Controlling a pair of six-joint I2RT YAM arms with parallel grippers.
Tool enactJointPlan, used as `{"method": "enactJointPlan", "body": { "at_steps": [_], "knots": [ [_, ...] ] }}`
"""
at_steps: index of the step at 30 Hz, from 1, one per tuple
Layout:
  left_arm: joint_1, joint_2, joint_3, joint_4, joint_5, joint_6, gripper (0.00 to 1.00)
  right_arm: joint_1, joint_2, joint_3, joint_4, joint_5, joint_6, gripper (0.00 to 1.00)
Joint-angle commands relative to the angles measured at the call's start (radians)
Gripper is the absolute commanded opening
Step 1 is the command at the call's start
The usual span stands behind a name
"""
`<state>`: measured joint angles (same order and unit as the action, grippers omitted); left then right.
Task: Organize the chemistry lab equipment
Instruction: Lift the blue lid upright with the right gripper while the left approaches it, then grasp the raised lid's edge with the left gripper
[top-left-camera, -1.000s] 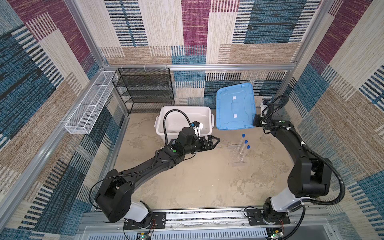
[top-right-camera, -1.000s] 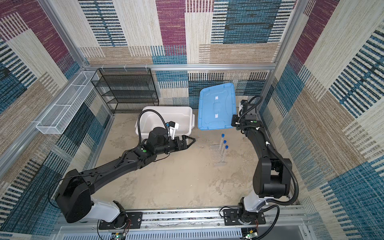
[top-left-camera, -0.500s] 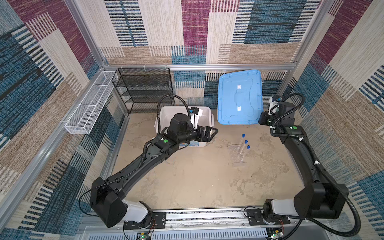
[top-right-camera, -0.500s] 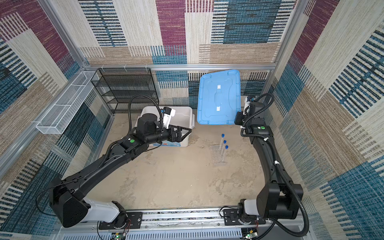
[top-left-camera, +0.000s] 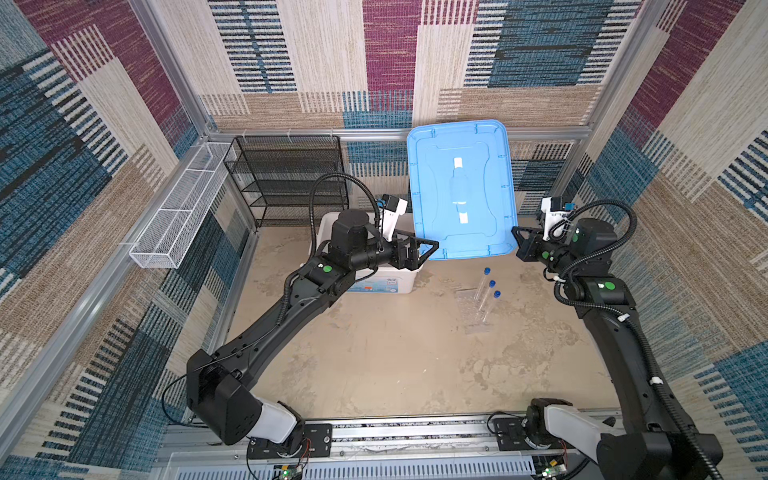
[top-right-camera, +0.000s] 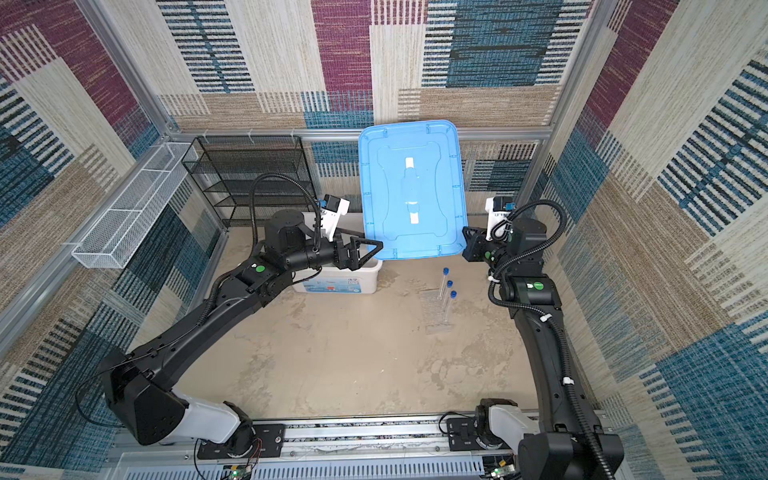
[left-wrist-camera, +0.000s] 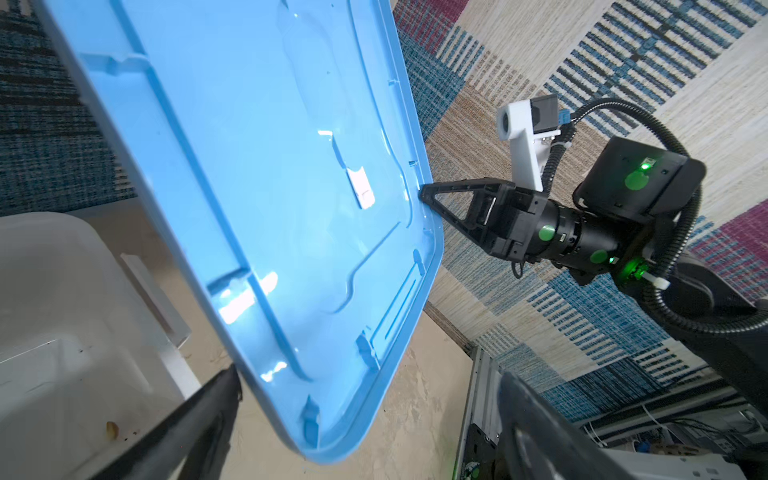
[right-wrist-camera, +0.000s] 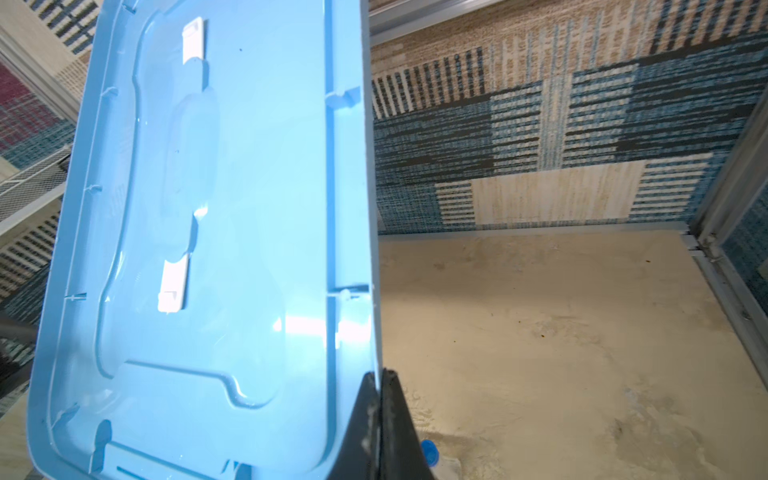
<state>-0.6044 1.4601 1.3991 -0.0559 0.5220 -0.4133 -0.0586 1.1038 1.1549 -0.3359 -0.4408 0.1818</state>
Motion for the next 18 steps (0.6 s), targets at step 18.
{"method": "enactJointPlan", "body": {
  "at_steps": [18],
  "knots": [
    [0.026,-0.033,-0.078,0.101,-0.016,-0.058,0.95,0.000,-0.024,-0.053,0.125,-0.117,0.084,0.00]
  ]
}}
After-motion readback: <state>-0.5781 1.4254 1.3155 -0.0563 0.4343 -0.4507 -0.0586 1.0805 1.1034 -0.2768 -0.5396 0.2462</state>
